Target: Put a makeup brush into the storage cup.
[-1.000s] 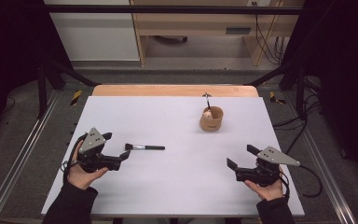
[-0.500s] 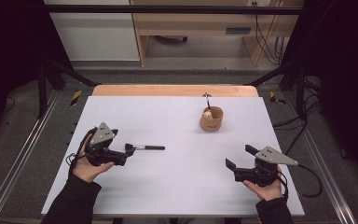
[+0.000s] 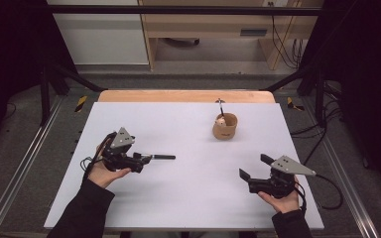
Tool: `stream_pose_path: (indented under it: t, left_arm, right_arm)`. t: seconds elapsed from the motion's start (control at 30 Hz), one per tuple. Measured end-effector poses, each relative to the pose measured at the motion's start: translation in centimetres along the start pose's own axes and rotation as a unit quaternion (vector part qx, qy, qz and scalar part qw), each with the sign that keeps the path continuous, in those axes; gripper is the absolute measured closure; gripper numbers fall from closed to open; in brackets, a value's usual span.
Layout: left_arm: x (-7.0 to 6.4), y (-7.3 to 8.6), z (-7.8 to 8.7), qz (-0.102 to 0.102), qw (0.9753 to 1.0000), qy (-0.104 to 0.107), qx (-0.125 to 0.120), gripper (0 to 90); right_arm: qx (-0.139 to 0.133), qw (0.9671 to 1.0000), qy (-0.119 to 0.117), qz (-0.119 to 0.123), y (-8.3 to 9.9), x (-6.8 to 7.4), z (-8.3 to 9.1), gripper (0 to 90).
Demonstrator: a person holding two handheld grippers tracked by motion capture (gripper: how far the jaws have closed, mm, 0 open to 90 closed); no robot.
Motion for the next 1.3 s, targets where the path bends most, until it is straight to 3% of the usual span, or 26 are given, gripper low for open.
stream_pose_path:
  t: [0.53,0.8,1.3]
  left_arm:
    - [-0.1,0.9,-3.2,-0.01,0.999,0.007,0.043,7.6]
    - [-0.2,1.5,-4.4,-0.02,0.9976,0.011,0.066,9.0]
    - [-0.7,2.5,-6.4,-0.019,0.9952,0.025,0.093,12.6]
  right_arm:
    - [0.002,1.0,-0.001,0.001,0.1,0.1,-0.1,7.8]
    - [0.003,1.0,-0.001,0.006,0.1,0.0,-0.1,7.8]
    - [0.005,1.0,-0.002,0.007,0.2,0.1,-0.2,7.8]
Point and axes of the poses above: each handheld gripper's, and its own axes: z roughly backward along the jaws, y roughly out of its underside, x roughly to its left, the point moved 10 cm from there along -z, roughly forward along the jaws, and after that the axes turned 3 degrees about -x, right-handed, at the moved point
